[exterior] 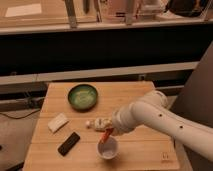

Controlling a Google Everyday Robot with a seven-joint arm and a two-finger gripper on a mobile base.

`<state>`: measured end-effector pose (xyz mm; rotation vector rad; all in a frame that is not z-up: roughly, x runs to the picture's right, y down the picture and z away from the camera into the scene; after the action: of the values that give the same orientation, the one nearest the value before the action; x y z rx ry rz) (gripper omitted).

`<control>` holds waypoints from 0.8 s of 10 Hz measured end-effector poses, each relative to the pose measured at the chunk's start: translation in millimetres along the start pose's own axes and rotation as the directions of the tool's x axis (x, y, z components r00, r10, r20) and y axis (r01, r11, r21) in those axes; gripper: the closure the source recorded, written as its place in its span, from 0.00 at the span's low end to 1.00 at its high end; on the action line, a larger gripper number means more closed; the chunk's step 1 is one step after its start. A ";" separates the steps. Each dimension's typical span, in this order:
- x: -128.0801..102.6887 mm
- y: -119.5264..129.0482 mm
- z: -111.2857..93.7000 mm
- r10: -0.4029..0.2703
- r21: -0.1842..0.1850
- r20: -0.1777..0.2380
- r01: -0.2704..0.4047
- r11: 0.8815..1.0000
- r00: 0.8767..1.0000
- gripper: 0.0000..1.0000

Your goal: Place the pepper in the ceramic cup

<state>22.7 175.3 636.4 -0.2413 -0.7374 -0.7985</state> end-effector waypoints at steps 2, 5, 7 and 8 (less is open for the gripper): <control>-5.5 1.9 1.7 0.037 0.012 0.073 -0.038 0.999 0.997 0.99; -14.7 3.8 3.8 0.081 0.027 0.150 -0.086 0.996 0.985 0.99; -20.9 2.8 3.5 0.097 0.032 0.185 -0.104 0.994 0.978 0.99; -23.5 1.7 2.9 0.103 0.034 0.200 -0.112 0.993 0.974 0.99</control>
<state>11.4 191.1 622.7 -0.3207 -0.9214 -0.6600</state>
